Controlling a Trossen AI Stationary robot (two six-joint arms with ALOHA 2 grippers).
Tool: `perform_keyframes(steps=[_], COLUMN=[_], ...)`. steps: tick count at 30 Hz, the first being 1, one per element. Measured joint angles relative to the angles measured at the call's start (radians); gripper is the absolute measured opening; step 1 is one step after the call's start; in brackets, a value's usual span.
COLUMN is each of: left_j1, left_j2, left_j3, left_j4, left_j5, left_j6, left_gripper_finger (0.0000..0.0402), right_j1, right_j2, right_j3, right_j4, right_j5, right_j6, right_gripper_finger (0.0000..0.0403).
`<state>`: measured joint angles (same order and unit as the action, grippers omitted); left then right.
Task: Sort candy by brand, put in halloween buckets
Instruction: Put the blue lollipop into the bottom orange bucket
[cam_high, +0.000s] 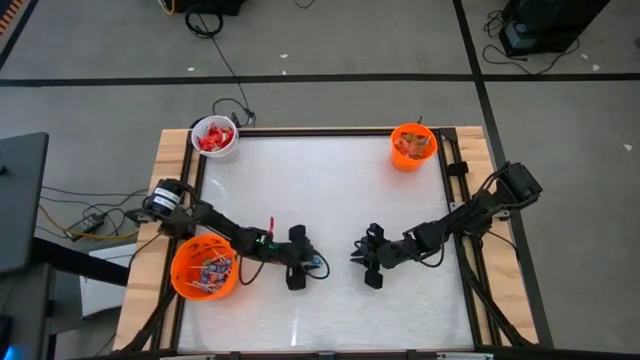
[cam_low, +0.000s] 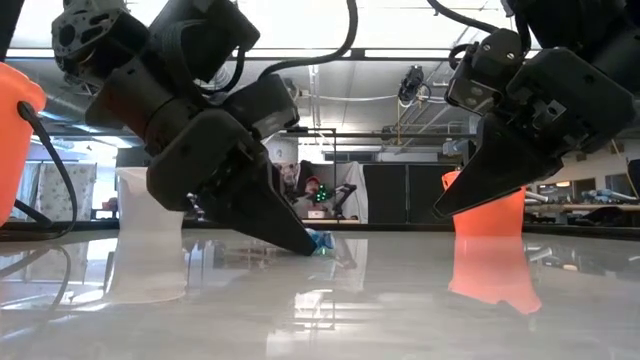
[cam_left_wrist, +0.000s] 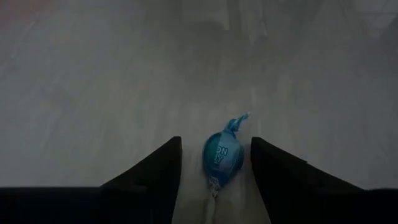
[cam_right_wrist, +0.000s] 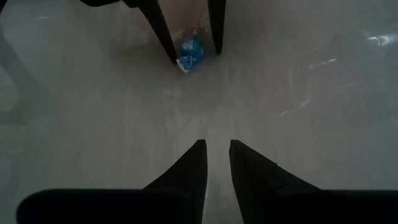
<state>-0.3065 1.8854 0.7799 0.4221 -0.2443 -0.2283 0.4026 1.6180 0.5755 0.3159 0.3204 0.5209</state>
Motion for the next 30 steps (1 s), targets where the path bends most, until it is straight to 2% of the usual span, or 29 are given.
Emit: perform_keyframes(steps=[5, 13, 17, 19, 22, 25, 30], left_j1=[0.000, 0.001, 0.011, 0.015, 0.014, 0.001, -0.065], left_j2=[0.000, 0.001, -0.067, -0.153, -0.294, -0.401, -0.516], left_j3=[-0.001, -0.002, 0.000, 0.028, 0.117, 0.235, 0.438], left_j4=[0.010, 0.028, -0.079, -0.222, -0.512, -0.890, -1.432], left_j5=[0.003, 0.039, 0.098, 0.162, 0.176, 0.144, 0.044], left_j6=[-0.016, -0.039, -0.116, -0.128, -0.123, -0.172, -0.359], left_gripper_finger=[0.0186, 0.0081, 0.0070, 0.0071, 0.0090, 0.0101, 0.0081], right_j1=[0.000, 0.000, 0.000, -0.001, -0.010, -0.020, -0.024], right_j2=[0.000, 0.000, 0.000, 0.000, 0.000, 0.000, 0.000], right_j3=[0.000, 0.000, 0.000, 0.000, 0.000, 0.000, 0.000], right_j4=[0.003, 0.004, 0.004, 0.003, 0.003, 0.004, 0.003], right_j5=[0.001, 0.002, 0.004, 0.004, 0.009, 0.011, 0.016], right_j6=[0.000, 0.000, 0.000, 0.000, 0.000, 0.000, 0.000], right_gripper_finger=[0.0083, 0.0083, 0.0083, 0.0083, 0.0083, 0.0083, 0.0083])
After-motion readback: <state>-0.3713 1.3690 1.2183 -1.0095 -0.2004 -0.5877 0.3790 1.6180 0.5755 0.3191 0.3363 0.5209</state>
